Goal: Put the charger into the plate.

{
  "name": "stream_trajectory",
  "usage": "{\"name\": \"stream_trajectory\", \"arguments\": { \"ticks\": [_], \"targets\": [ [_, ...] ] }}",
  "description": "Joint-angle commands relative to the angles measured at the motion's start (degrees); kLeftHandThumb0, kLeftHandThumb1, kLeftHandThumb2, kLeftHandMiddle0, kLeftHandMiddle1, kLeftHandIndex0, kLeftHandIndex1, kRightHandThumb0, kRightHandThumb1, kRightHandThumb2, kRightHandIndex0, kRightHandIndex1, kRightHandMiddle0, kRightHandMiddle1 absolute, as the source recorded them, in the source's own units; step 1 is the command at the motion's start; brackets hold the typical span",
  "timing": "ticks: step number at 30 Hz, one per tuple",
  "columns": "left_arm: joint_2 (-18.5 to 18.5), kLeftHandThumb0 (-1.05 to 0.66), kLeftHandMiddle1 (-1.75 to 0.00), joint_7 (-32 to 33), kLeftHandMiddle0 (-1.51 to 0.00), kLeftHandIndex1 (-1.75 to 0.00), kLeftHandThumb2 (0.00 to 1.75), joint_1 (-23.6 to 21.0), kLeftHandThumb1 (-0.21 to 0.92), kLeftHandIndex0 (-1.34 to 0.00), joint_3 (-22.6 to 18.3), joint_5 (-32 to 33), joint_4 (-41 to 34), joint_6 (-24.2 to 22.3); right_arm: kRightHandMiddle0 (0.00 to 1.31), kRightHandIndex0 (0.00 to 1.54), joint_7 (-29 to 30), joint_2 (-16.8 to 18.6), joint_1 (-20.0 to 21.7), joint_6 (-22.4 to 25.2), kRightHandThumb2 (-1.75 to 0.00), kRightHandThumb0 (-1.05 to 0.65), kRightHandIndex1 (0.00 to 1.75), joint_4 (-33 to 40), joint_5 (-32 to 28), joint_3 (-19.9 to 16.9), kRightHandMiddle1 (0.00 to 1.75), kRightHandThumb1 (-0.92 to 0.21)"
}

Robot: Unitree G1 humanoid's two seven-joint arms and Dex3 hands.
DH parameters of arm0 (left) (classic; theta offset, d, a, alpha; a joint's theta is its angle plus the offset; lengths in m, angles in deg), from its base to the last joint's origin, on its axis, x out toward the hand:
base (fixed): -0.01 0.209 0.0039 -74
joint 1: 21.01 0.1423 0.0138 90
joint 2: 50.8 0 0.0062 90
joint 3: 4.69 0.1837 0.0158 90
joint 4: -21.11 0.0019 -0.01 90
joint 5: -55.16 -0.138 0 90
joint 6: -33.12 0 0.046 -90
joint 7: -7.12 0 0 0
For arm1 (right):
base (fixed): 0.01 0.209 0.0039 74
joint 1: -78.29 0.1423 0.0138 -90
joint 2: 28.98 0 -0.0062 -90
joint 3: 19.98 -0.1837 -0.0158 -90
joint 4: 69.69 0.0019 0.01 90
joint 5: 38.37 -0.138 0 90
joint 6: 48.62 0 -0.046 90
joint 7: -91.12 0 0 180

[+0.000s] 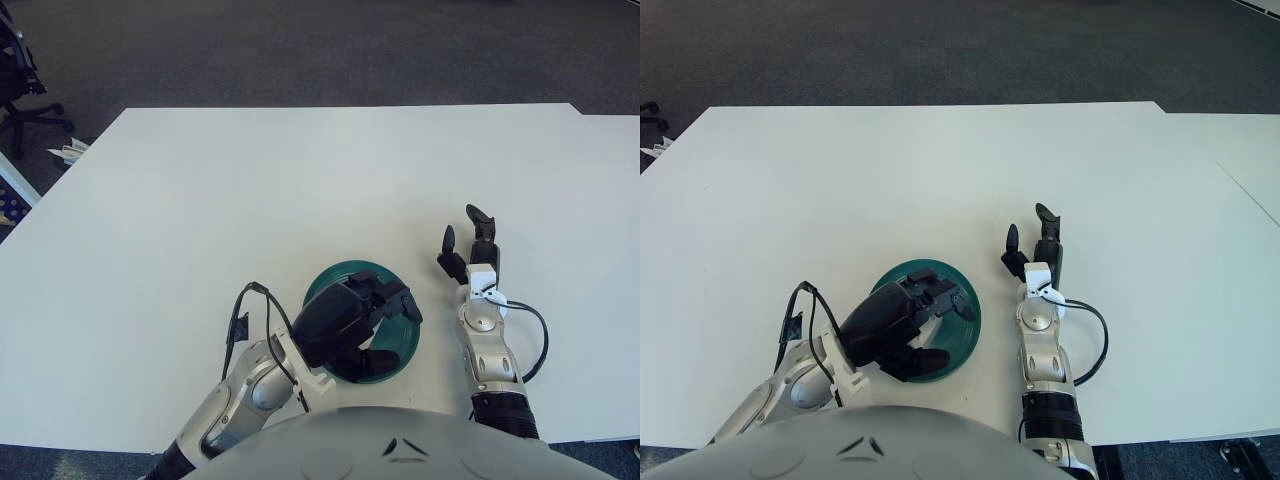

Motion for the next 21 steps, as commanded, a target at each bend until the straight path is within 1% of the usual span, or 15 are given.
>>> {"name": "stream_trajectory", "arguments": {
  "ticks": [1,6,11,16,21],
  "targets": [
    [0.24,-1.05,-0.01,-1.07,-0.02,-0.1,0.98,-0.06,0.92,0.0,-1.08,2.01,-0.87,-1.1,0.0,0.2,-1.72,1.2,-4.68,4.1,-0.88,-0.7,0.0,-7.6,-2.24,0.27,0.46,-0.92],
    [0.77,-1.05,0.0,-3.16,0.0,-0.02,0.99,0.2,0.92,0.0,-1.54,4.39,-1.9,-2.63,0.0,0.19,-1.71,1.16,-5.23,3.21,-0.88,-0.7,0.0,-7.33,-1.63,0.82,0.44,-0.92],
    [1.09,-1.05,0.0,-4.17,0.0,0.0,1.0,0.34,0.92,0.0,-2.07,5.61,-2.34,-3.49,0.0,0.19,-2.5,0.79,-5.75,3.61,-0.89,-0.7,0.0,-6.21,-1.44,1.26,0.44,-0.92],
    [0.87,-1.05,0.0,-3.18,0.0,0.0,1.02,0.12,0.92,0.0,-2.45,6.77,-0.61,-2.62,0.0,0.18,-3.48,0.6,-6.13,4.67,-0.9,-0.7,0.0,-5.0,-1.81,1.5,0.44,-0.92],
    [0.01,-1.05,0.0,-2.49,0.0,0.0,1.05,0.87,0.92,0.0,-2.85,8.65,-0.45,-2.81,0.0,0.16,-4.61,0.8,-6.39,5.96,-0.91,-0.7,0.0,-3.67,-2.44,1.35,0.43,-0.92]
  ]
}}
